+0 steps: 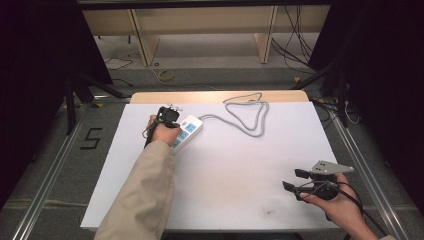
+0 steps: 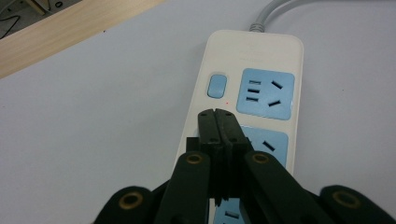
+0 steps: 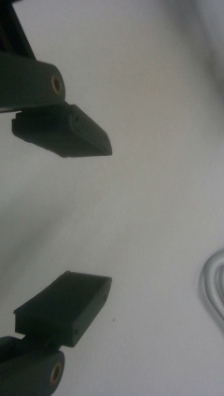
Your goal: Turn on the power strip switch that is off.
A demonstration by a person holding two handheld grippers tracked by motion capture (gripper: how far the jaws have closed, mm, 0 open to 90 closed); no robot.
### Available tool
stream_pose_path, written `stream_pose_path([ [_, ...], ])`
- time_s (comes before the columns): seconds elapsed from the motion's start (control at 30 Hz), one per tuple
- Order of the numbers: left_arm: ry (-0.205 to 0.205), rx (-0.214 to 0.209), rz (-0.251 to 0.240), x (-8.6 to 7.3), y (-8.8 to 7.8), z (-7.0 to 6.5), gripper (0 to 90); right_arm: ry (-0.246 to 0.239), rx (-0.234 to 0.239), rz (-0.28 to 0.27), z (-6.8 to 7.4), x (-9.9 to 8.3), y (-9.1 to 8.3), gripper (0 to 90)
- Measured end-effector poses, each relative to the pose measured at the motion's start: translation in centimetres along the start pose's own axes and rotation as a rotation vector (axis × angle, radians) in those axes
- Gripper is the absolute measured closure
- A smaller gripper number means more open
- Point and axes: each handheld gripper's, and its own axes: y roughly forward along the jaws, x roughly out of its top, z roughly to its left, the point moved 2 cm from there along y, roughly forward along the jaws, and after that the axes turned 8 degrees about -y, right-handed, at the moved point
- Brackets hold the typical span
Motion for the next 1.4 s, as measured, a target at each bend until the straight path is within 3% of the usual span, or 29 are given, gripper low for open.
stream_pose_path([
  [0.63,-0.011,0.012,0.017,-0.1,0.6,0.8,89.9,0.000,0.002,0.000,0.0,0.0,0.0,31.7],
  [1.4,-0.019,0.019,0.035,0.0,1.4,0.5,89.9,-0.004,0.006,-0.002,0.1,0.1,0.0,31.7],
])
